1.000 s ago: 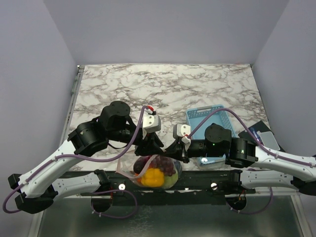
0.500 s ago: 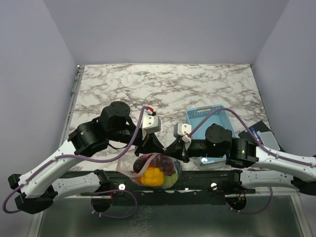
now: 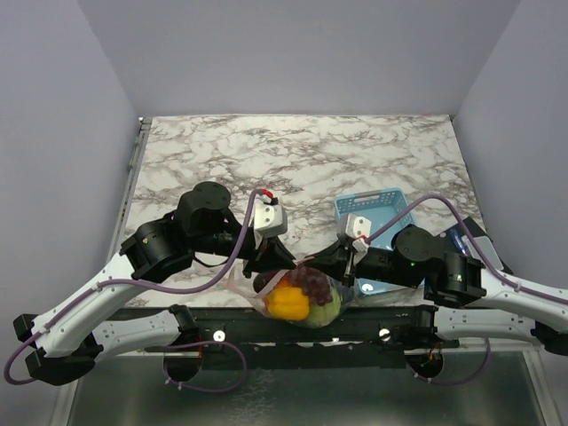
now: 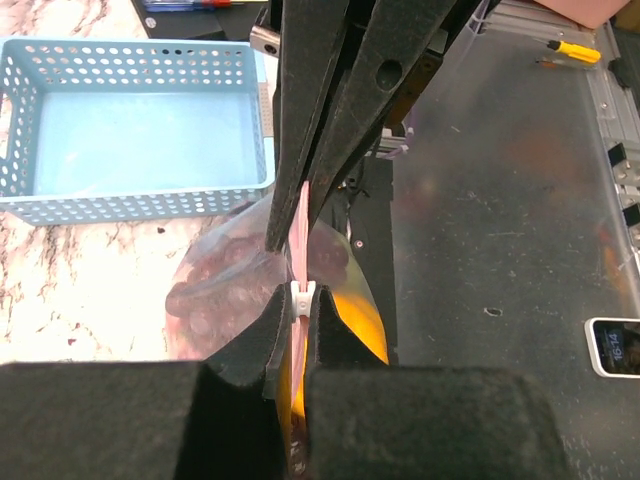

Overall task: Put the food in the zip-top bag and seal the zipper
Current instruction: Zip the zipper food storage bag at the center of the board.

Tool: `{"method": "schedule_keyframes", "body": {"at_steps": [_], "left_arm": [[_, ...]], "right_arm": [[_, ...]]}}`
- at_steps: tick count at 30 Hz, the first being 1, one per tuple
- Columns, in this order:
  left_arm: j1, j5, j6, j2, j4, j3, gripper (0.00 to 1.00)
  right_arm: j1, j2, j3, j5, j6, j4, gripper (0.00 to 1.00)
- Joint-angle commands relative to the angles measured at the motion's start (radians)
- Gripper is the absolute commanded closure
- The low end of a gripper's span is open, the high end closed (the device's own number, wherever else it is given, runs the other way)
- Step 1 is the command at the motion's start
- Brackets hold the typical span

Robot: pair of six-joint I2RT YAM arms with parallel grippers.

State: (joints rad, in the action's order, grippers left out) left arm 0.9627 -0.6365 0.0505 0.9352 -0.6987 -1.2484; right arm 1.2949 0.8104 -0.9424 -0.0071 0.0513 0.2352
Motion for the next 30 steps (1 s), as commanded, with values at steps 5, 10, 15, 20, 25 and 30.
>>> {"method": "schedule_keyframes", "body": {"at_steps": [5, 10, 15, 20, 25, 30], "left_arm": [[0.004, 0.089, 0.001, -0.023, -0.125, -0.026, 1.0], [0.004, 0.142, -0.013, -0.048, -0.144, -0.029, 1.0], [0.004, 0.194, -0.026, -0.066, -0.169, -0.032, 1.0], [0.005, 0.232, -0.047, -0.085, -0.186, -0.036, 1.0], [0.004, 0.262, -0.077, -0.112, -0.193, -0.04, 1.0], [0.004, 0.302, -0.114, -0.139, -0.201, -0.043, 1.0]], "right_arm": [[-0.002, -0.033, -0.053, 0.245, 0.076, -0.055, 0.99], [-0.002, -0.003, -0.068, 0.372, 0.115, -0.079, 0.99], [-0.001, 0.029, -0.068, 0.489, 0.171, -0.148, 0.99], [-0.002, 0.059, -0.059, 0.563, 0.223, -0.24, 0.99], [-0.002, 0.09, -0.042, 0.65, 0.278, -0.353, 0.99], [-0.001, 0.126, -0.027, 0.755, 0.334, -0.462, 0.99]]}}
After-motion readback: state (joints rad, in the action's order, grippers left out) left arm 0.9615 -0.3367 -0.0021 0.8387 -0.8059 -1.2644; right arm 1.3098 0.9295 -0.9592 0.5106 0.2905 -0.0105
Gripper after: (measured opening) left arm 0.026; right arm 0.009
